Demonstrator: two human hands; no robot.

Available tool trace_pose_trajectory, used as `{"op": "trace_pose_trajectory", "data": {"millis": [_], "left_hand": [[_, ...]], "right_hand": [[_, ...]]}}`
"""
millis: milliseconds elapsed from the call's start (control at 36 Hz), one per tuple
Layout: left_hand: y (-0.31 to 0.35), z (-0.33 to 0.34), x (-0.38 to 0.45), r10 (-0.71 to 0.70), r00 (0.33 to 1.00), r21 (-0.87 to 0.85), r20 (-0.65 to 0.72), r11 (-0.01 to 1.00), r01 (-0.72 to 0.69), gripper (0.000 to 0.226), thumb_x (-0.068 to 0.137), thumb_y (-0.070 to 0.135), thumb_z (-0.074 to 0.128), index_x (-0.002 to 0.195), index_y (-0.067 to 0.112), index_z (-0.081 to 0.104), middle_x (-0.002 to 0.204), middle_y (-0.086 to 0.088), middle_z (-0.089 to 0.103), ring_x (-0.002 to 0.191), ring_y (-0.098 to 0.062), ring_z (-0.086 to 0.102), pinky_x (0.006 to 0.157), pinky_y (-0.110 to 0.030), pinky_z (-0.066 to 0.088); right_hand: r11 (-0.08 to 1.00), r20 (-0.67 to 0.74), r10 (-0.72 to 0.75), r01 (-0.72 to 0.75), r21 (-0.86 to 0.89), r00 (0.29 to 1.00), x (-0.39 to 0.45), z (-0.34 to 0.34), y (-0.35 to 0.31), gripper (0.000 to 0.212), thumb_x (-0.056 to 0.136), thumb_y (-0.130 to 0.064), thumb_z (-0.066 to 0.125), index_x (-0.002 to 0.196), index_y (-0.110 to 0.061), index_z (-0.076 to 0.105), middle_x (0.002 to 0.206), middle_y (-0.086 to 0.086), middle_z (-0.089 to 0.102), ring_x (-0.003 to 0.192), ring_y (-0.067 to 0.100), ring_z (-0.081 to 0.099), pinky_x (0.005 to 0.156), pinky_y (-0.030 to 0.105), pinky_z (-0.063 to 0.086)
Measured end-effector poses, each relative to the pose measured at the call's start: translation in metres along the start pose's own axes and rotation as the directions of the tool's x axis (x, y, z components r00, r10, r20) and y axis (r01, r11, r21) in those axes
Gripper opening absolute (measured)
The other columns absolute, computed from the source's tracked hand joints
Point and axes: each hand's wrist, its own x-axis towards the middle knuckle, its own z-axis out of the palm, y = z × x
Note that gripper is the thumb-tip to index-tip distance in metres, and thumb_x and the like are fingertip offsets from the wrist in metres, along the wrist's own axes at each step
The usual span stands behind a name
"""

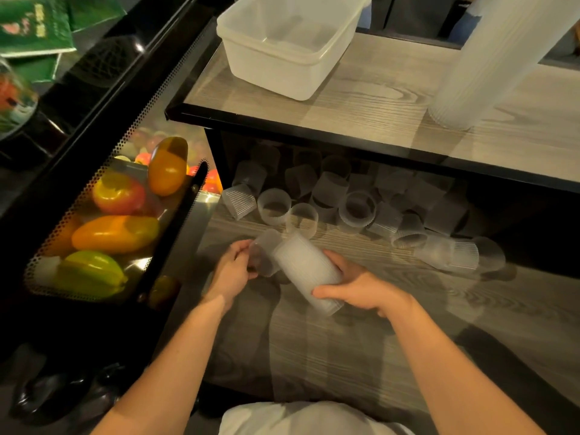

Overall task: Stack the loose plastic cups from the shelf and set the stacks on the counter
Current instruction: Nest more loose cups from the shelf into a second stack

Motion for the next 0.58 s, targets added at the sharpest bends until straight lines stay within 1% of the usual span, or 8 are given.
{"op": "trace_pose_trajectory", "data": {"millis": [56, 111, 250, 306, 361, 472, 528, 583], "left_hand": [[-0.001, 0.002, -0.001, -0.043, 0.995, -0.221, 0.095, 0.973, 0.063, 0.025, 0.103, 0.029, 0.047, 0.124, 0.024, 0.06, 0.125, -0.007, 0.064, 0.112, -0.023, 0.064, 0.092, -0.039, 0.055], [-0.003, 0.006, -0.003, -0.022, 0.982, -0.328, 0.189, 0.941, 0.084, 0.035, 0.102, 0.038, 0.047, 0.132, 0.021, 0.058, 0.127, -0.006, 0.065, 0.115, -0.022, 0.064, 0.097, -0.042, 0.053], [-0.003, 0.026, -0.003, -0.084, 0.964, -0.417, 0.253, 0.889, 0.187, 0.035, 0.098, 0.027, 0.057, 0.13, 0.013, 0.054, 0.125, -0.011, 0.064, 0.111, -0.027, 0.063, 0.086, -0.045, 0.055], [-0.002, 0.032, -0.002, -0.073, 0.967, -0.428, 0.243, 0.887, 0.175, 0.026, 0.1, 0.019, 0.055, 0.125, 0.012, 0.057, 0.119, -0.013, 0.064, 0.102, -0.024, 0.064, 0.078, -0.039, 0.056], [-0.001, 0.037, 0.001, -0.068, 0.979, -0.427, 0.19, 0.893, 0.144, 0.021, 0.101, 0.017, 0.052, 0.12, 0.012, 0.059, 0.117, -0.012, 0.065, 0.103, -0.023, 0.063, 0.079, -0.037, 0.054], [-0.002, 0.045, 0.006, -0.009, 1.0, -0.182, 0.028, 0.983, 0.014, 0.023, 0.105, 0.02, 0.042, 0.12, 0.017, 0.059, 0.112, -0.003, 0.066, 0.107, -0.021, 0.062, 0.09, -0.037, 0.054], [-0.005, 0.05, 0.008, 0.065, 0.996, 0.017, 0.066, 0.998, -0.067, 0.023, 0.103, 0.014, 0.047, 0.12, 0.024, 0.058, 0.116, 0.001, 0.065, 0.112, -0.017, 0.061, 0.098, -0.038, 0.051], [-0.009, 0.055, 0.011, 0.1, 0.983, 0.222, 0.155, 0.966, -0.133, 0.034, 0.098, 0.008, 0.051, 0.125, 0.029, 0.055, 0.126, 0.001, 0.061, 0.119, -0.015, 0.057, 0.107, -0.038, 0.045]], "right_hand": [[1.0, 0.037, 0.004, -0.004, 0.002, 0.999, -0.002, -0.003, -0.002, 0.086, 0.083, -0.03, 0.08, 0.152, -0.042, 0.029, 0.133, -0.017, 0.049, 0.116, 0.002, 0.05, 0.084, 0.011, 0.04], [1.0, 0.064, 0.011, -0.012, 0.016, 0.998, -0.003, -0.005, -0.002, 0.088, 0.082, -0.032, 0.08, 0.152, -0.044, 0.028, 0.133, -0.017, 0.049, 0.12, 0.005, 0.05, 0.089, 0.016, 0.042], [1.0, 0.117, 0.011, -0.012, 0.004, 0.993, 0.002, -0.004, 0.001, 0.089, 0.08, -0.037, 0.081, 0.153, -0.044, 0.03, 0.137, -0.013, 0.051, 0.118, 0.003, 0.051, 0.091, 0.021, 0.044], [0.999, 0.111, 0.032, -0.032, -0.004, 0.993, 0.003, -0.003, 0.003, 0.089, 0.08, -0.038, 0.08, 0.153, -0.042, 0.03, 0.138, -0.011, 0.052, 0.12, 0.007, 0.052, 0.093, 0.023, 0.045], [0.998, 0.099, 0.058, -0.06, 0.02, 0.993, 0.003, -0.002, 0.006, 0.087, 0.08, -0.037, 0.08, 0.152, -0.041, 0.031, 0.137, -0.01, 0.053, 0.12, 0.008, 0.052, 0.091, 0.022, 0.044], [0.961, 0.052, 0.084, -0.094, 0.26, 0.995, 0.002, -0.002, 0.021, 0.088, 0.074, -0.036, 0.083, 0.15, -0.04, 0.038, 0.137, -0.01, 0.057, 0.121, 0.008, 0.055, 0.101, 0.03, 0.047], [0.879, 0.018, 0.116, -0.112, 0.463, 0.993, 0.001, -0.001, 0.03, 0.079, 0.077, -0.03, 0.077, 0.146, -0.038, 0.041, 0.132, -0.004, 0.061, 0.12, 0.018, 0.059, 0.103, 0.044, 0.05], [0.73, -0.006, 0.122, -0.086, 0.678, 0.993, 0.0, 0.0, 0.041, 0.076, 0.08, -0.022, 0.073, 0.146, -0.039, 0.038, 0.133, 0.005, 0.061, 0.116, 0.029, 0.063, 0.098, 0.053, 0.05]]}}
